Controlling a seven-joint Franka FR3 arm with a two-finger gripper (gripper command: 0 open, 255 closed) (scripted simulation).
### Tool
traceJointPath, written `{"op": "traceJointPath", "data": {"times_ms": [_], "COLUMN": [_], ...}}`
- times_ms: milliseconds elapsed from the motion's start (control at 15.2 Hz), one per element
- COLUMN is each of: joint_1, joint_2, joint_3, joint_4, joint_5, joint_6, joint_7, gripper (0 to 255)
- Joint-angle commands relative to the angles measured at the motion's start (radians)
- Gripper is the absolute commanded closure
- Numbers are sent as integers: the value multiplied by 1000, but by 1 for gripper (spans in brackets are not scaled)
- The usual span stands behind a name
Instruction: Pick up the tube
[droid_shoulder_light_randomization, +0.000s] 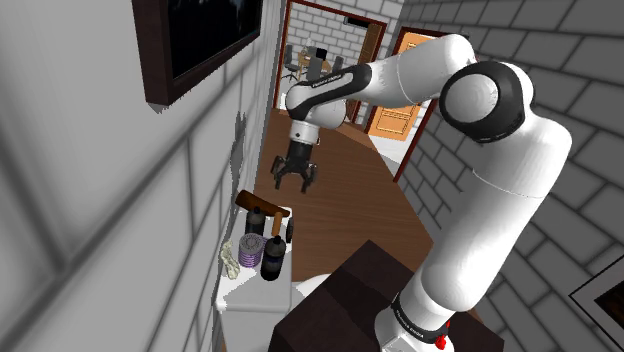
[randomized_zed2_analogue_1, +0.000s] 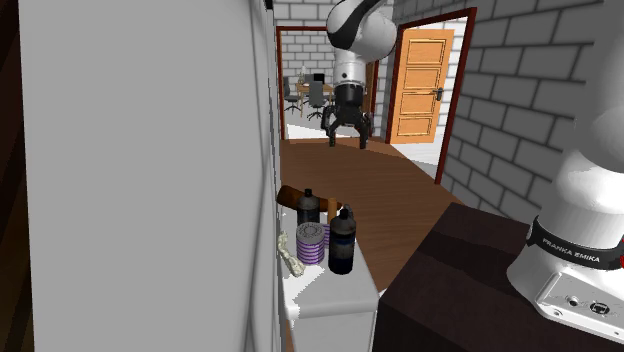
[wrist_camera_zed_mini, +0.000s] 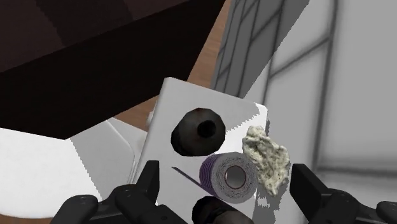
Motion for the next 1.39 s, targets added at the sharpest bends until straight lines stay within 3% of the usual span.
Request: {"op": "traceJointPath", "data": {"times_ms": [0,990,1320], "joint_1": [-7,-106,-111], "joint_2": [86,724,782], "joint_3": [-2,34,40], "joint_4": [56,610,644], "joint_5": [39,277,286], "joint_6": [12,-20,-1], "joint_7": [8,135,127], "gripper": [0,0,0]}}
